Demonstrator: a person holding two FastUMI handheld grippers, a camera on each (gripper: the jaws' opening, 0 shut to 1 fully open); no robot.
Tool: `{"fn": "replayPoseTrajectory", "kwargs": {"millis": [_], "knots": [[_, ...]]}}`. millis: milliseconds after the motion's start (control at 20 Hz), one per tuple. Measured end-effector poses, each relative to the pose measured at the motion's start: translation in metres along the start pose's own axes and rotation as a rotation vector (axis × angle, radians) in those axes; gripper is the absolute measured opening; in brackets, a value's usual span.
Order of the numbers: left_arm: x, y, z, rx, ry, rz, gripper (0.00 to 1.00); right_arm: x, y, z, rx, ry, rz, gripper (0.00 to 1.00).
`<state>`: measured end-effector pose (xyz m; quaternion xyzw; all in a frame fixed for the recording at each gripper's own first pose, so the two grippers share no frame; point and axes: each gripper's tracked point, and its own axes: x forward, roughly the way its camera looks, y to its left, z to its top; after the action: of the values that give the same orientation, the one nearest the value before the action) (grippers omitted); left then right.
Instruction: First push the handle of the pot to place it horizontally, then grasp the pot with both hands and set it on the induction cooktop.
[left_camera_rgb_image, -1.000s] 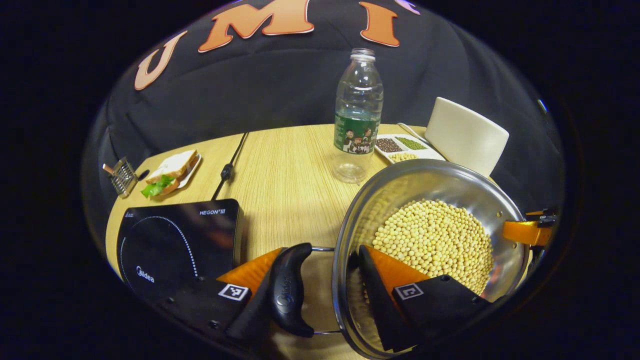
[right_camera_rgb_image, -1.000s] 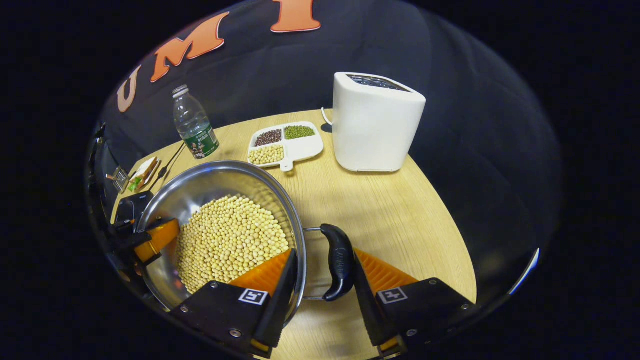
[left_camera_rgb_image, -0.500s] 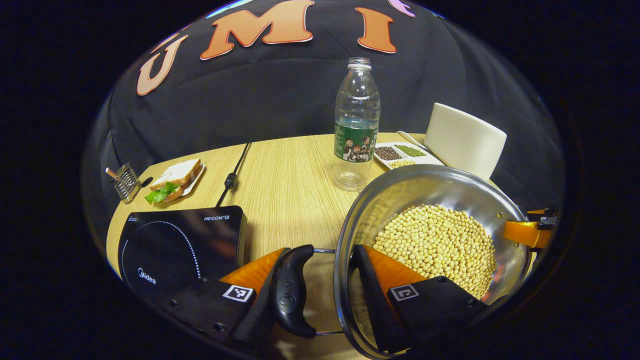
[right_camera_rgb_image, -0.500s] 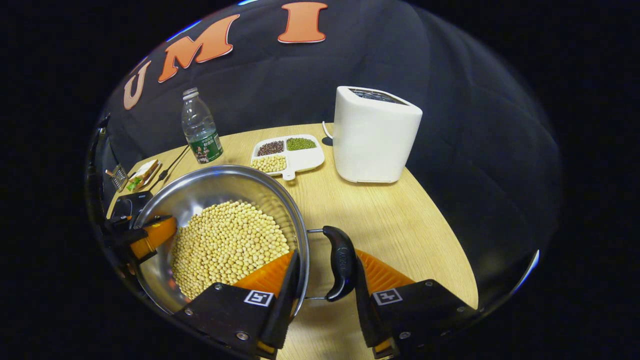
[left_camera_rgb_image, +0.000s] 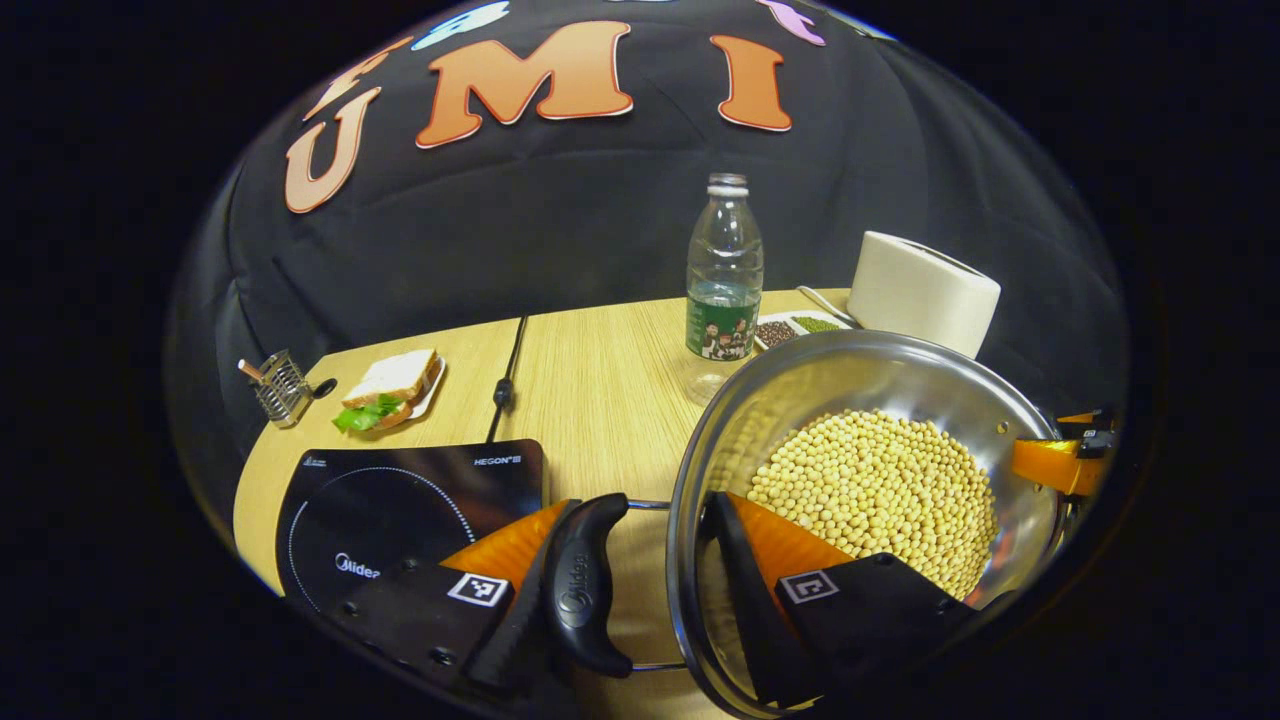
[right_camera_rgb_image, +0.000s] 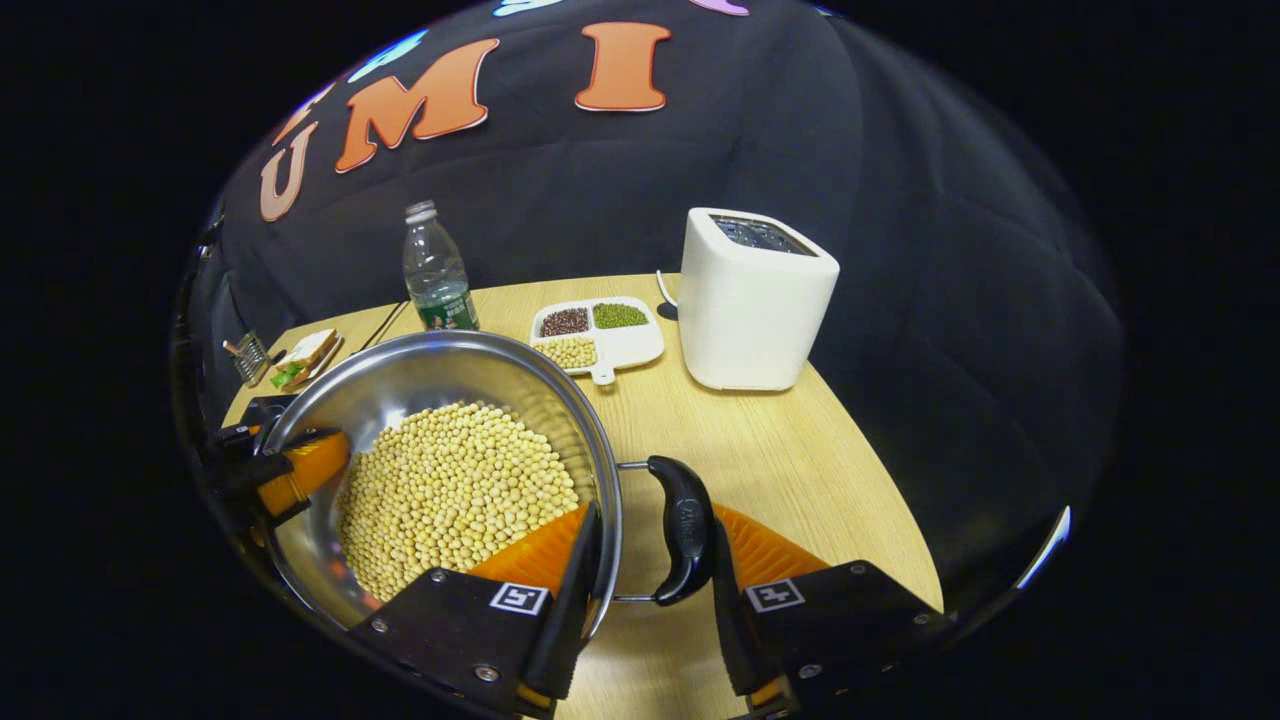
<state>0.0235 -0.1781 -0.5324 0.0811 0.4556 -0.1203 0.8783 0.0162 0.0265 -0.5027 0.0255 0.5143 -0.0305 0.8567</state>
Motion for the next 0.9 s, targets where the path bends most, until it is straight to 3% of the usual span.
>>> {"fn": "replayPoseTrajectory", "kwargs": {"millis": [450, 500, 650, 700, 750, 800, 900], "knots": [[-0.064, 0.074, 0.017, -0.03, -0.026, 0.06, 0.83, -0.052, 0.068, 0.024, -0.058, -0.045, 0.067, 0.57], [-0.071, 0.083, 0.016, -0.031, -0.029, 0.07, 0.83, -0.057, 0.078, 0.026, -0.063, -0.048, 0.078, 0.53], [-0.092, 0.111, 0.018, -0.039, -0.043, 0.099, 0.83, -0.071, 0.104, 0.032, -0.085, -0.063, 0.105, 0.57], [-0.099, 0.12, 0.018, -0.044, -0.049, 0.109, 0.8, -0.076, 0.111, 0.033, -0.093, -0.069, 0.112, 0.52], [-0.105, 0.128, 0.019, -0.049, -0.056, 0.12, 0.83, -0.08, 0.119, 0.034, -0.098, -0.071, 0.118, 0.52], [-0.111, 0.136, 0.02, -0.053, -0.061, 0.129, 0.83, -0.084, 0.127, 0.035, -0.105, -0.072, 0.126, 0.57], [-0.119, 0.151, 0.017, -0.064, -0.063, 0.141, 0.83, -0.09, 0.141, 0.039, -0.115, -0.076, 0.136, 0.57]]}}
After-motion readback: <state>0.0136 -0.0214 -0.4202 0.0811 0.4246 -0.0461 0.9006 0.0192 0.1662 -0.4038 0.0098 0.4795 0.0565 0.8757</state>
